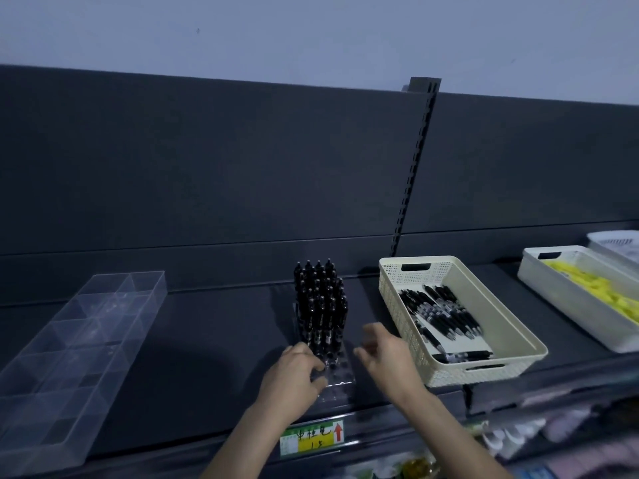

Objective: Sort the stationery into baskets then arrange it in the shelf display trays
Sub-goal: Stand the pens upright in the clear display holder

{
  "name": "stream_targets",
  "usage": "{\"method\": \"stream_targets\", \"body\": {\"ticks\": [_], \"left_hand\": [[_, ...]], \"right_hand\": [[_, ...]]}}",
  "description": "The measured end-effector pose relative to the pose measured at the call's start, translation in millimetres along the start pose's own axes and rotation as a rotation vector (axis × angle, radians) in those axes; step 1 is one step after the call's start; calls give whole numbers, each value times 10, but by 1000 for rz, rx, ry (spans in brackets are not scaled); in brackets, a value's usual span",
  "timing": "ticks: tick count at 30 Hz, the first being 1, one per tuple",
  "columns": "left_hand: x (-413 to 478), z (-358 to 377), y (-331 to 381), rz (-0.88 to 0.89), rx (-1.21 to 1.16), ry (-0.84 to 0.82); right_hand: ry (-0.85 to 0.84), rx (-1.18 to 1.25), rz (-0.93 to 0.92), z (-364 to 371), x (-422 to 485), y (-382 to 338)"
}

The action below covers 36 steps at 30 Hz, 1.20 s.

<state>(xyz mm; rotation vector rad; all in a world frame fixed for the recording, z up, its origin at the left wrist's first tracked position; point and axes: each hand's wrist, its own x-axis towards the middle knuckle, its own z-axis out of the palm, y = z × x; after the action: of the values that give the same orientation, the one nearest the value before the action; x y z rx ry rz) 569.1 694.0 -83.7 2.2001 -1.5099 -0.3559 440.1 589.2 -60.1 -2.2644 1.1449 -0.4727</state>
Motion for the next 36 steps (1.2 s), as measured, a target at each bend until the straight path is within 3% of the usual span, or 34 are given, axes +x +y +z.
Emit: {"method": "stream_targets", "body": {"ticks": [4,9,15,20,23,29,32,36], "left_hand": [[5,-7,242,-47,24,51],[213,118,819,15,-164,182],[733,484,1725,-29,-300,195],[1061,734,2037,-164,-364,160],[1228,796,2101,-295,-276,66],[1705,949,2006,-489,134,-226],[1905,1058,1924,-498,239,-229],[2141,1126,1857,-511,154,-154]], "right_hand": [[58,22,-32,-291,-42,200],[158,31,-52,-815,17,654],[26,-80,-18,-1454,209,1417],[-131,-40,-68,-1691,423,1619],[-237,-5,-63,-1652,565,1655],[-433,-77,23,-1429,893,1679],[-486,-136,104,-1314,1067,1681],[-496,-244,230,-1160,1304,1628]]}}
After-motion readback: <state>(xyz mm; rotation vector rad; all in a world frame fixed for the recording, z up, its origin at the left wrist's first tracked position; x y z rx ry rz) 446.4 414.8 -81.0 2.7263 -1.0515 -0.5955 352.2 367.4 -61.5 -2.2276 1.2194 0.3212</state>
